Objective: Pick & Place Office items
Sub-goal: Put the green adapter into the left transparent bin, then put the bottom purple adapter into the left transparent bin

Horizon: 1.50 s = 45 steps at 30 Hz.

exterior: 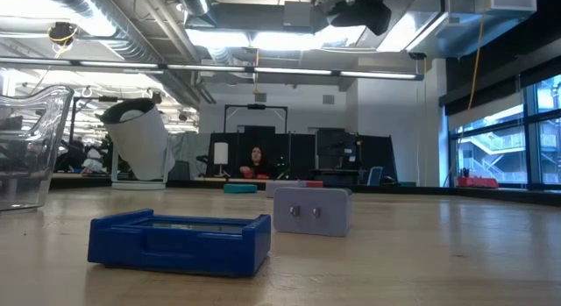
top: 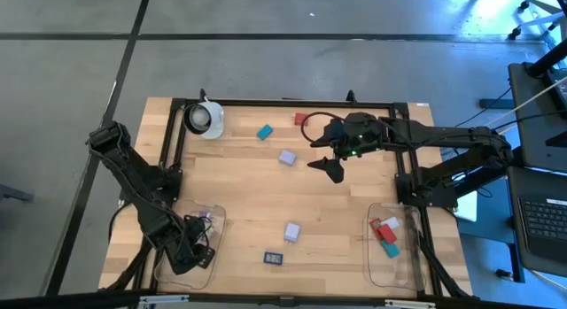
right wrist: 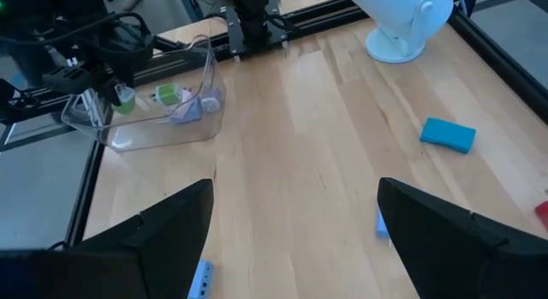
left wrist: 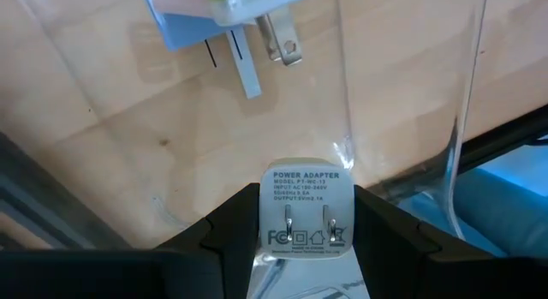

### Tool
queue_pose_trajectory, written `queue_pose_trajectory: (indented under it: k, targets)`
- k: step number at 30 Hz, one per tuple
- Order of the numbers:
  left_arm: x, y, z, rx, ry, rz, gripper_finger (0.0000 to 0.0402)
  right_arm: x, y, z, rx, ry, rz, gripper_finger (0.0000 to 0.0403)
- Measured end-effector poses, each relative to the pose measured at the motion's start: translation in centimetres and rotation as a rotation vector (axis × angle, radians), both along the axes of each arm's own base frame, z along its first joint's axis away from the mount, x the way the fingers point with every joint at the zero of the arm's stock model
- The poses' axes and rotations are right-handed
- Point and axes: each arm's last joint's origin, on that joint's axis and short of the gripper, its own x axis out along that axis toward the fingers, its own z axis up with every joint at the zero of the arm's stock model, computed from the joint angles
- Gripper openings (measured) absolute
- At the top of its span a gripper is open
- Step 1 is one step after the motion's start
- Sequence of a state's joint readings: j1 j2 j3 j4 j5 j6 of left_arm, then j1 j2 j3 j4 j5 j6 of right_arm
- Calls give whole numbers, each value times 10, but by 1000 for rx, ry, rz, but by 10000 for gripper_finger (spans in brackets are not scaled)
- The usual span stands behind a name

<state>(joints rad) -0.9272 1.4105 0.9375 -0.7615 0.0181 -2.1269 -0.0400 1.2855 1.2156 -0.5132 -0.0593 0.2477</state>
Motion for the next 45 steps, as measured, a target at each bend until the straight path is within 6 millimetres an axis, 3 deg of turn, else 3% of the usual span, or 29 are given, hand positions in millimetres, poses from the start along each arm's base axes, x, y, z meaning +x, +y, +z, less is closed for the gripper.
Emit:
queue_pose_trajectory:
  k: [7,19,28,33,36,41,45]
  targets:
    - [0,0,0,-5,-1,7,174,0,-1,0,2,0,-4,333]
    - [3,-1,2,-37,-3,28,236,0,-1,0,5,1,-6,333]
    - [4,12,24,-110,-101,72,222,0,-1,0,5,1,-5,333]
    - [2,24,42,-79,-282,148,215,0,-1,0,20,1,-15,333]
    - [4,30,55,-9,-493,190,213,0,-1,0,30,2,-21,333]
    - [20,39,79,234,-906,257,212,0,-1,0,49,3,-33,333]
    - [37,47,97,450,-1092,260,212,0,-1,0,49,3,-34,333]
